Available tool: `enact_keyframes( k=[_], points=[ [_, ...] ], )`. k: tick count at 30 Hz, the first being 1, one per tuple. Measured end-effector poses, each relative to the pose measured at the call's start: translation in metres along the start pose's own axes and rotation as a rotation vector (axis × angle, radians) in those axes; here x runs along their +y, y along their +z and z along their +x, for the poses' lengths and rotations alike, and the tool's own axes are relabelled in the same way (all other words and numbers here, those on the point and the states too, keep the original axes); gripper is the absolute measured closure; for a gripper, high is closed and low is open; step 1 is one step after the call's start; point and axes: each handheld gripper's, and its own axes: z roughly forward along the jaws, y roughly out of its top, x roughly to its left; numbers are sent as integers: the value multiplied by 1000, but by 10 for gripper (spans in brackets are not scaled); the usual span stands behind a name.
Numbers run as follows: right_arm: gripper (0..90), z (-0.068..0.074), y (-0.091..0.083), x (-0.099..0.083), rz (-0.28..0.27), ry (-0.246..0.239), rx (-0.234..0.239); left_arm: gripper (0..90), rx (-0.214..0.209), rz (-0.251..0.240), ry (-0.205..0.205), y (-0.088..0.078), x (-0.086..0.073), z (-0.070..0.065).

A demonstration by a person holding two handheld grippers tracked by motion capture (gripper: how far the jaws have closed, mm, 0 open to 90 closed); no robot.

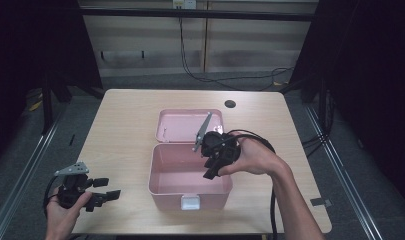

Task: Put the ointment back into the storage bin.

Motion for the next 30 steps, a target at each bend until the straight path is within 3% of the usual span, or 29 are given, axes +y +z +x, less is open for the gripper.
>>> enact_keyframes(
  k=[11, 18, 23, 30],
  points=[
    [635, -3, -14, -17, 1, 32, -20, 223, 0, 4, 2, 1, 0, -1],
    [625, -5, -31, -32, 33, 52, -39, 223, 1, 3, 1, 0, 0, -1],
    [619, -9, -45, -47, 53, 97, -64, 223, 2, 3, 2, 0, 0, 0],
    [597, -13, -36, -78, 54, 156, -68, 223, -1, 5, 1, 1, 0, 0]
  ],
)
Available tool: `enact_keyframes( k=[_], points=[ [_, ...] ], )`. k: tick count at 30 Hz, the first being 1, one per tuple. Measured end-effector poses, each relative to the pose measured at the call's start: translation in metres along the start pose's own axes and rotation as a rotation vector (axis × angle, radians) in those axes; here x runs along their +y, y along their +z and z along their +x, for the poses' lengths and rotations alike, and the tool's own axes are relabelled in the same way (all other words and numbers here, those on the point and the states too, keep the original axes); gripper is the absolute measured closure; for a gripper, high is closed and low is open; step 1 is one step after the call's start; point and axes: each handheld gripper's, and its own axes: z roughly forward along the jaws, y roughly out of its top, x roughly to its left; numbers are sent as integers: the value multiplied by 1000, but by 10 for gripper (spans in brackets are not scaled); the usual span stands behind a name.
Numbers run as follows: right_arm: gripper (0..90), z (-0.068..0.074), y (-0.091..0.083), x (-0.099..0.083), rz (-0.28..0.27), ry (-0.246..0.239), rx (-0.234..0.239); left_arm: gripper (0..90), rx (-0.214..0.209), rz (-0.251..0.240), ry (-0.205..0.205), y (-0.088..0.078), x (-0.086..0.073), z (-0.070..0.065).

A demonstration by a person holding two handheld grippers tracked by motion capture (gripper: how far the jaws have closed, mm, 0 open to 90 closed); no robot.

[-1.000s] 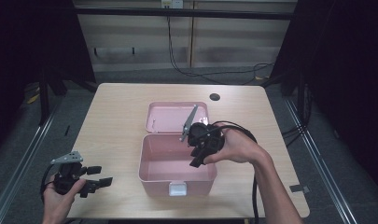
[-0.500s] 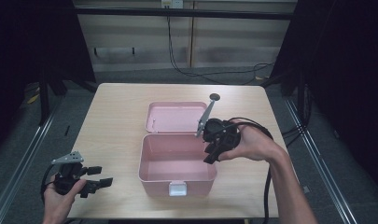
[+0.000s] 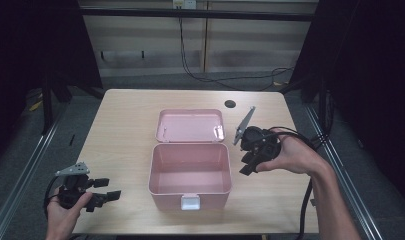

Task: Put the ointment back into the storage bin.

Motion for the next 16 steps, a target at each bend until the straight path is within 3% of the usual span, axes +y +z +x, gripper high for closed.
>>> enact_keyframes(
  k=[9, 11, 16],
  points=[
    [488, -12, 22, -37, -24, 144, -46, 223, 1, -1, -1, 0, 0, 0],
    [459, -15, 35, -50, -46, 201, -64, 223, 1, 1, 0, 0, 0, 0],
    [430, -16, 47, -62, -80, 253, -96, 223, 14, -3, -7, 1, 0, 0]
  ],
)
